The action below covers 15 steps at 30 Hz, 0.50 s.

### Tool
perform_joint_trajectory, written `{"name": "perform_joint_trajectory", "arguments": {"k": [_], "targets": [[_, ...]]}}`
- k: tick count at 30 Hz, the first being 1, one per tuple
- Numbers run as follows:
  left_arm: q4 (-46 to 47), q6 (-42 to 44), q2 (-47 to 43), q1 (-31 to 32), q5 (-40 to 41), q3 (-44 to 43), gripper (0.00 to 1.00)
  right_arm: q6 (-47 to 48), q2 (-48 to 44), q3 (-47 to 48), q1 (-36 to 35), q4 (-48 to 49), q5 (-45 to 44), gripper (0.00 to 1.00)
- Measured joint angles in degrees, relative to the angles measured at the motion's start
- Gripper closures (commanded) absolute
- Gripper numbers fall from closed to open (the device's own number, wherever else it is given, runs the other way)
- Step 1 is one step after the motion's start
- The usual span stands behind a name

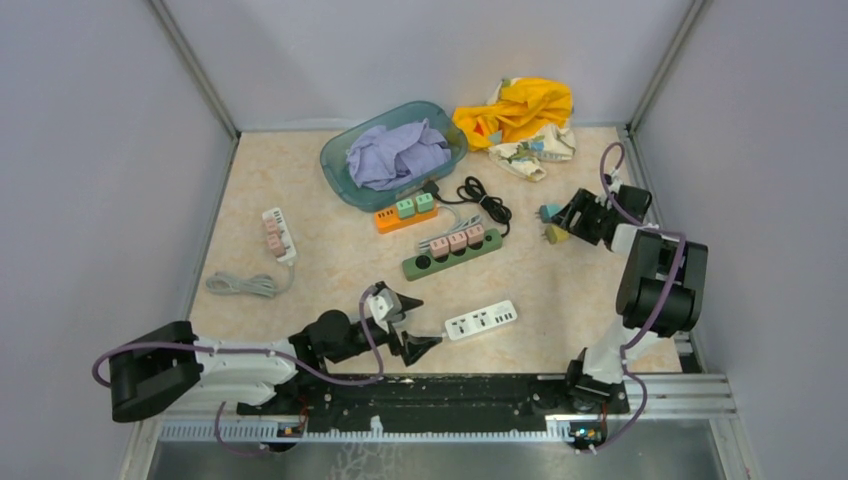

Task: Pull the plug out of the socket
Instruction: Place the plug at the center of the board.

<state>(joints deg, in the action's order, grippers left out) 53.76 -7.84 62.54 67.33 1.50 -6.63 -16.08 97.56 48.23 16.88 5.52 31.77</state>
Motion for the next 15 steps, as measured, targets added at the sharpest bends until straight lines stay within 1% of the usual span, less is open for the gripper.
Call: {"name": "perform_joint_trajectory", "arguments": {"k": [5,9,11,15], "targets": [[0.0,-0.4,-1.1,0.0,0.0,0.0,0.00,2.7,-0.4,0.5,1.4,-0.9,0.5,0.31],[0.0,-1.2,-3.4,0.0,-0.1,0.1,0.00,7.7,-5.0,0.5,1.8,-2.6,3.2,0.31],[-0.1,-1.6,-4.9,0.0,-0.1,0.2,0.00,11.2,-9.0,0.5,1.8,-3.5,7.8,0.31],[-1.5,-2.7,-8.2,0.0,0.0,0.1,0.00,20.0,-17.5,0.5,1.1,-5.9,22.1,0.31]]}}
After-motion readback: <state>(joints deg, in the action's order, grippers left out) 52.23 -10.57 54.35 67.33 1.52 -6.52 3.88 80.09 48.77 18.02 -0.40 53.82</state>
